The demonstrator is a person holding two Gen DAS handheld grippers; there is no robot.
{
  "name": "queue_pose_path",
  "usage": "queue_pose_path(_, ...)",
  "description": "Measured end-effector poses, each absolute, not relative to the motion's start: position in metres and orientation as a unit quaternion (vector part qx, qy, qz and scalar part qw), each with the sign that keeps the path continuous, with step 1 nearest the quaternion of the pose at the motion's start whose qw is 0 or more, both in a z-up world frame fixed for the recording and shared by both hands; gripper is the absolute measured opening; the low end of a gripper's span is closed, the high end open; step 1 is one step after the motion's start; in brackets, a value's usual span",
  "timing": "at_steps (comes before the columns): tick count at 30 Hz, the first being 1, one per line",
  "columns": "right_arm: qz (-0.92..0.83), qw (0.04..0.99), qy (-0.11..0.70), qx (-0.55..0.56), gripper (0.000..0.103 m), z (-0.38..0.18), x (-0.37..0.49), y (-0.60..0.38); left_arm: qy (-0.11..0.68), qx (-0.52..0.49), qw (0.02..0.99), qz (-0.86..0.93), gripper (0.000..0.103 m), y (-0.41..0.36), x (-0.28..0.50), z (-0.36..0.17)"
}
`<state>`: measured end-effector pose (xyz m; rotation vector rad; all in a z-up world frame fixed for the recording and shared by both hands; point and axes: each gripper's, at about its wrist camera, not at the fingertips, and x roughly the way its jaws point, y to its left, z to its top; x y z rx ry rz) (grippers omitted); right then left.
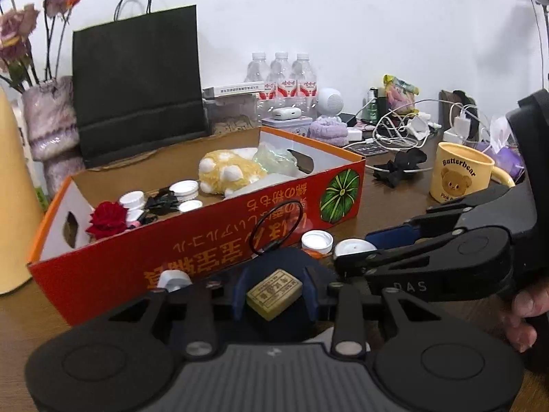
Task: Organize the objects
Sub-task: 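Grasp the beige block on the navy pouch with left tool while right tool grasps a white lid, then carry the beige block and white lid into the box and open both tools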
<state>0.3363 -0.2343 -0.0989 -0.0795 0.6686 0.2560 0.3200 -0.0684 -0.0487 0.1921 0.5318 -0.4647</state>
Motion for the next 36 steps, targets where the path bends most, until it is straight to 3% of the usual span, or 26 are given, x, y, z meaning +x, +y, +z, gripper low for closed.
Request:
queue_pose_path(8, 0.114, 0.949, 0.293, -0.007, 0.04, -0.075, 0.272, -0.253, 0.232, 0.013, 0.953, -0.193, 0.033, -0.044, 0.242, -0.005)
queue_pose_path(14, 0.125, 0.947, 0.295, 0.026, 0.04, -0.065, 0.207, -0.268, 0.256, -0.03, 0.948, -0.185, 0.033, -0.028, 0.191, -0.012)
queue_pose_path(18, 0.129, 0.944, 0.304, 0.006, 0.04, -0.067, 0.181, -0.261, 0.3, -0.041, 0.938, -0.168, 0.033, -0.024, 0.186, -0.022)
queue_pose_path(22, 0.143, 0.945, 0.294, 0.034, 0.04, -0.062, 0.171, -0.265, 0.281, -0.053, 0.944, -0.166, 0.033, -0.02, 0.188, -0.009)
queue_pose_path(28, 0.151, 0.954, 0.251, 0.056, 0.04, -0.03, 0.2, -0.278, 0.25, -0.064, 0.948, -0.184, 0.033, -0.022, 0.257, 0.032)
queue_pose_path(32, 0.162, 0.947, 0.253, 0.113, 0.04, -0.002, 0.271, -0.294, 0.305, -0.131, 0.92, -0.209, 0.033, -0.024, 0.348, 0.043)
queue_pose_path(36, 0.165, 0.925, 0.286, 0.187, 0.04, 0.002, 0.359, -0.302, 0.357, -0.121, 0.913, -0.157, 0.033, -0.042, 0.43, 0.03)
